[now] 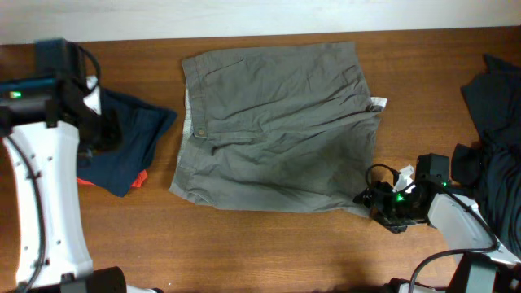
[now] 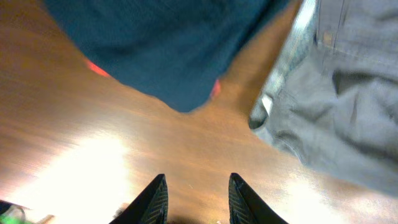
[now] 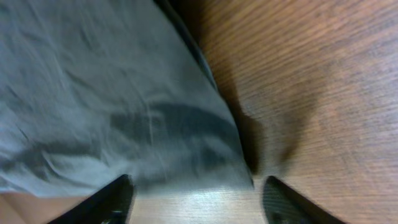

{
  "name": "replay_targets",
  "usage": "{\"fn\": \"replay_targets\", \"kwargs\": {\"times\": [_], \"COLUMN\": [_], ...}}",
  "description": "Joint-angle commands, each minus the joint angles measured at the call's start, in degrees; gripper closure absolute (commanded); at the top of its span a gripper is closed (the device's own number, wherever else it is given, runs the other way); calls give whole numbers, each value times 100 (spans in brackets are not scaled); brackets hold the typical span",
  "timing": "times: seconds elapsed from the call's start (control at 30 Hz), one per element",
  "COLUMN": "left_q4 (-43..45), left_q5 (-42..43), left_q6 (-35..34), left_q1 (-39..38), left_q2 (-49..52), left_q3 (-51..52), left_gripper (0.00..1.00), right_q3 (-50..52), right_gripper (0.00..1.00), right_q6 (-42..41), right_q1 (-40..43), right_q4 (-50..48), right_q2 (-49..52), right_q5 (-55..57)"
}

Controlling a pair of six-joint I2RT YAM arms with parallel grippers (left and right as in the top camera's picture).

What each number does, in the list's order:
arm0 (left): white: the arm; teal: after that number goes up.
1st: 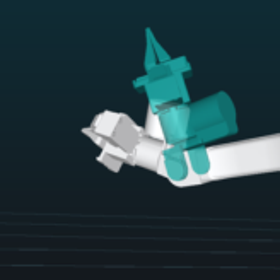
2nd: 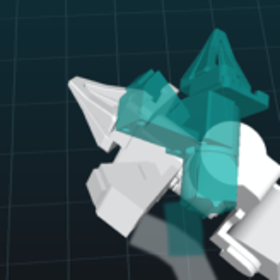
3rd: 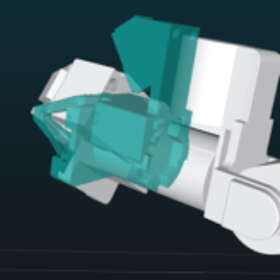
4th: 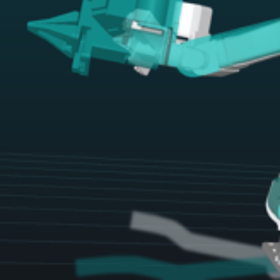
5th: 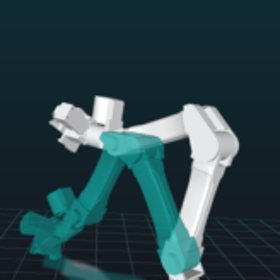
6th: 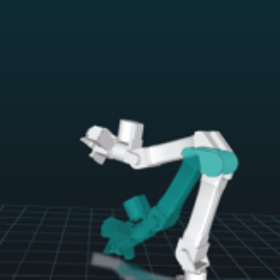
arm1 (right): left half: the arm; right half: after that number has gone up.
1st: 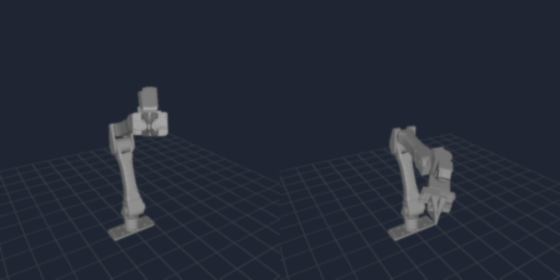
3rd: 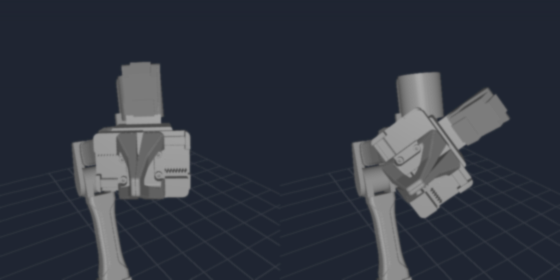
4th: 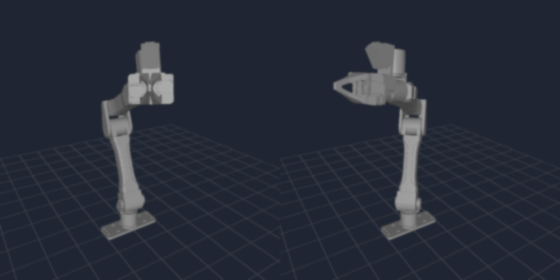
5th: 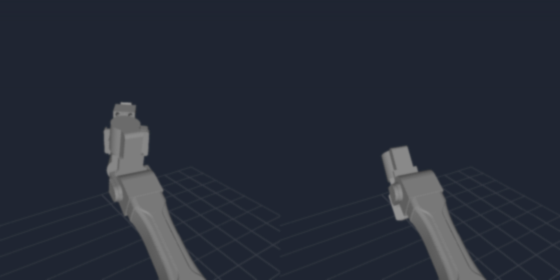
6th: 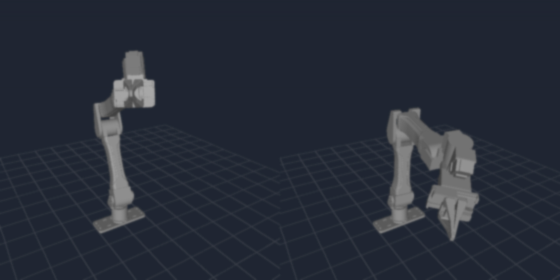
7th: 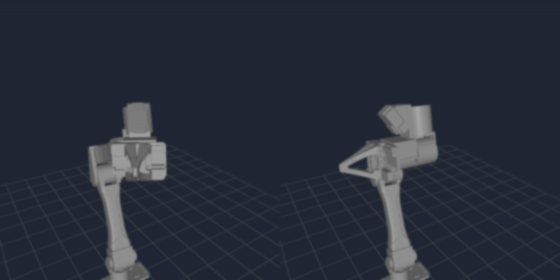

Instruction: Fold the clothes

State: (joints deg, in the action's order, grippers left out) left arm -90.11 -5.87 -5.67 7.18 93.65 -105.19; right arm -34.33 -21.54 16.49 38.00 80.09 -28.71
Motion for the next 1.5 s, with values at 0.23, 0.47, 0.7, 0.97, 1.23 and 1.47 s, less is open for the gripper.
{"fn": "replay_targets", "kwargs": {"times": [0.23, 0.47, 0.7, 0.97, 1.23, 1.47], "left_q4": [1604, 2614, 3029, 3171, 3394, 3386], "left_q5": [1167, 1620, 1646, 2369, 2511, 2667], "left_q6": [144, 271, 271, 616, 723, 173], "left_q1": [11, 11, 11, -57, -664, -1331], "left_q2": [-109, -109, -109, -111, -109, -109], "left_q3": [2671, 4079, 4356, 4356, 4385, 4817], "left_gripper": [67, 66, 66, 67, 66, 55], "right_q3": [131, 131, 66, -1132, -1786, -1786], "right_gripper": [48, 45, 96, 96, 96, 96], "right_q6": [-754, -367, -149, 634, 634, 678], "right_q1": [-37, -46, 48, 422, 411, 411], "right_q4": [-356, 210, 39, 1322, 1928, 1945], "right_q2": [411, 857, 846, 404, 81, 83], "right_q5": [-173, -61, 50, 1331, 1967, 1971]}}
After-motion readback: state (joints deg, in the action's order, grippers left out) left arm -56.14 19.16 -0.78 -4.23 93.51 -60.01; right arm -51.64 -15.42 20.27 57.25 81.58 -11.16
